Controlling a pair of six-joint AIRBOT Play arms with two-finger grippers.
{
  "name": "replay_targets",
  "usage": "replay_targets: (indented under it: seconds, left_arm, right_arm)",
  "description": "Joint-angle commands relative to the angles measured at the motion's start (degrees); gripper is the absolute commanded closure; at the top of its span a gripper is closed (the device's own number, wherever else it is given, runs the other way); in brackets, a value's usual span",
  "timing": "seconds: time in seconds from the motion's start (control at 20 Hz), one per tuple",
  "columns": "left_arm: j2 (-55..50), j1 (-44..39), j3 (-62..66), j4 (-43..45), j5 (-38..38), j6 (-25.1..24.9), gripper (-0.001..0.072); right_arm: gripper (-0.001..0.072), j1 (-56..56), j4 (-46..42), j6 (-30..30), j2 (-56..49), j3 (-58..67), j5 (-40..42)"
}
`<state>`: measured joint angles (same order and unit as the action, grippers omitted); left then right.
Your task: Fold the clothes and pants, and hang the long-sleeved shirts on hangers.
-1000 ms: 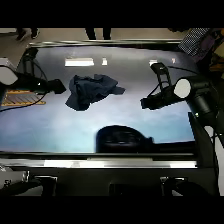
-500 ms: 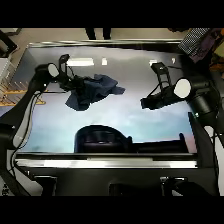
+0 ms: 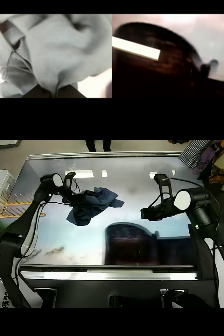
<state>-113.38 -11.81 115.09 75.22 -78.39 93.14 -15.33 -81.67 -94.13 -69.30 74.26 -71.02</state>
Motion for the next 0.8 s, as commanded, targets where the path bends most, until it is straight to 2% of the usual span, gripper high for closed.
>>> replay_targets:
  seconds: [0.0, 0.1, 0.25, 0.5, 0.65, 0.7, 0.75]
  left_arm:
    - [7.39, -1.81, -1.84, -5.53, -11.02, -0.07, 0.0694]
    - [12.85, -5.27, -6.29, -6.49, -13.60, 1.95, 0.0695]
    - [18.32, -14.21, -14.75, -6.49, -10.93, 3.45, 0.0695]
    - [15.54, -28.48, -22.84, -6.43, 0.87, 9.11, 0.0695]
    - [13.35, -29.42, -23.41, -6.43, 1.38, 9.75, 0.0691]
    - [13.53, -28.41, -23.26, -6.45, 1.36, 9.29, 0.0654]
    - [14.03, -26.97, -23.06, -6.45, 1.14, 9.03, 0.0543]
  right_arm:
    - [0.0674, -0.04, 0.00, -1.25, 0.00, 0.00, -2.62]
    - [0.0674, -0.04, 0.00, -1.25, 0.00, 0.00, -4.85]
    - [0.0674, -0.04, 0.02, -1.27, 0.00, 0.00, -8.96]
    - [0.0675, -0.04, 0.02, -1.22, 0.00, 0.00, -16.61]
    - [0.0674, -0.04, 0.04, -1.18, 0.00, 0.00, -17.49]
    - [0.0672, -0.04, 0.42, -1.18, 0.00, 0.00, -16.61]
    - [0.0665, -0.04, 1.11, -1.14, 0.00, 0.00, -14.95]
